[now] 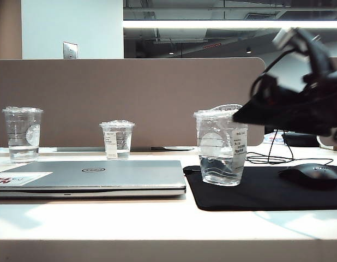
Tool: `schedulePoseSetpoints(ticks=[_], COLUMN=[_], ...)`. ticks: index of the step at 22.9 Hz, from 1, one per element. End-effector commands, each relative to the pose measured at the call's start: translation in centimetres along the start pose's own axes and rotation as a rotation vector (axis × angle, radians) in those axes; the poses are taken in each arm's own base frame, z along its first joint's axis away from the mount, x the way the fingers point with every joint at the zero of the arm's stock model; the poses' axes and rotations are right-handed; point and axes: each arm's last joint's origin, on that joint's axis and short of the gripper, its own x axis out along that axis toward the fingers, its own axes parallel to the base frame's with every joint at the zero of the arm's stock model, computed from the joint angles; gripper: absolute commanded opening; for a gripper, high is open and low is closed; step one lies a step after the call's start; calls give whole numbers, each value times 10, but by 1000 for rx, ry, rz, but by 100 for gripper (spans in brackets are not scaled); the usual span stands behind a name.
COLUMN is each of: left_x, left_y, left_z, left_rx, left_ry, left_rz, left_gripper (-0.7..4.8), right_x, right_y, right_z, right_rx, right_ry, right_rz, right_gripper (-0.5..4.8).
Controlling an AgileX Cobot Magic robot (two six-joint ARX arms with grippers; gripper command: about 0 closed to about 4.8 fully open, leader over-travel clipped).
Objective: Pick up the coffee cup on the right and place it on the right side of the laptop.
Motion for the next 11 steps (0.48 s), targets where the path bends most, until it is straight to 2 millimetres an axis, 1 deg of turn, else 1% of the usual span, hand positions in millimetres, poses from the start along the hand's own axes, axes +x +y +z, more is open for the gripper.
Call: schedulePoseSetpoints(ticks=[1,2,7,9,11], left_x=[-1,-1,-1,-1,-1], left_y=[-1,-1,-1,-1,-1], left_z=[3,3,3,3,3], left_rx=[6,6,6,6,6], left_ry=[-21,-20,-20,-20,-20], left_rz=[-7,-7,-7,-7,-7], left_gripper=[-5,-5,-5,-5,-5], right_x=[-21,-26,-51,-73,-84], right_y=[6,8,14,18,21], right_z=[7,10,26,34,34], right_rx=[-10,-11,-13,-14,-11], right_ry=[-22,-28,-41,-53,-37], right_rz=[-9,-11,-82,-152,-165], right_gripper=[8,-9,-9,-8,-8])
